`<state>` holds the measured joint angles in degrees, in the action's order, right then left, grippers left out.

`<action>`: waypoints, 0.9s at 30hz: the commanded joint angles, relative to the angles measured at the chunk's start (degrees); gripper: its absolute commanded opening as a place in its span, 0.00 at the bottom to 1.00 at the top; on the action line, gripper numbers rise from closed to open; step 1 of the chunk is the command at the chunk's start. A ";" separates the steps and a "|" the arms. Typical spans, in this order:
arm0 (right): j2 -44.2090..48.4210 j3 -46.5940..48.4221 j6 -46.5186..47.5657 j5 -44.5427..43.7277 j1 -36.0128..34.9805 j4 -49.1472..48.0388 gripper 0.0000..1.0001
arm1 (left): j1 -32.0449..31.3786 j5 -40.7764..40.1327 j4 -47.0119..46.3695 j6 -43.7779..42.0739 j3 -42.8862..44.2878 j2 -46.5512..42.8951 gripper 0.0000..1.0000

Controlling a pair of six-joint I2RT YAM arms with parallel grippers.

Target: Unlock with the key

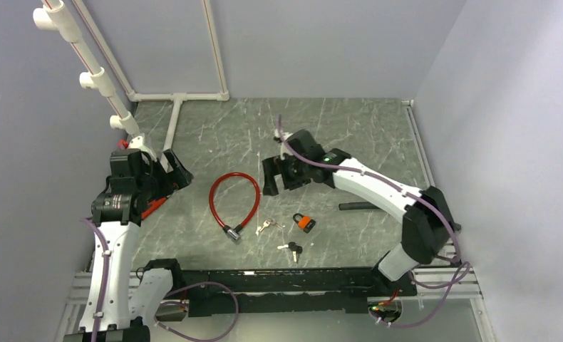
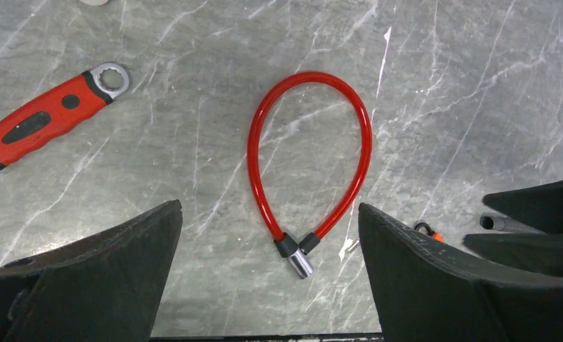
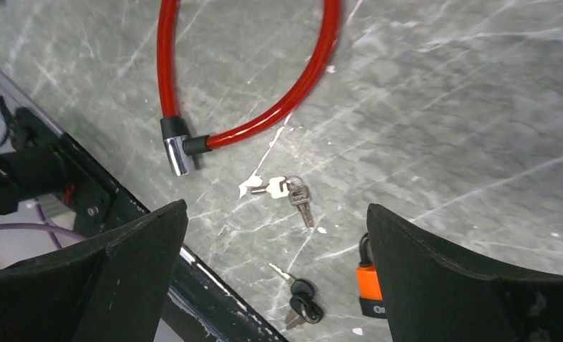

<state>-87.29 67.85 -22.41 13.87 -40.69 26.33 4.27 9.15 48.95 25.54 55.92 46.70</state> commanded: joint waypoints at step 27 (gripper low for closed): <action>-10.64 1.53 10.90 -15.48 -12.63 6.48 0.68 | 0.03 1.53 -0.87 -0.23 0.28 7.68 0.98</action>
<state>-94.56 68.73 -14.41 -1.26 -52.27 35.92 4.27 8.45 49.23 26.11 55.88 53.23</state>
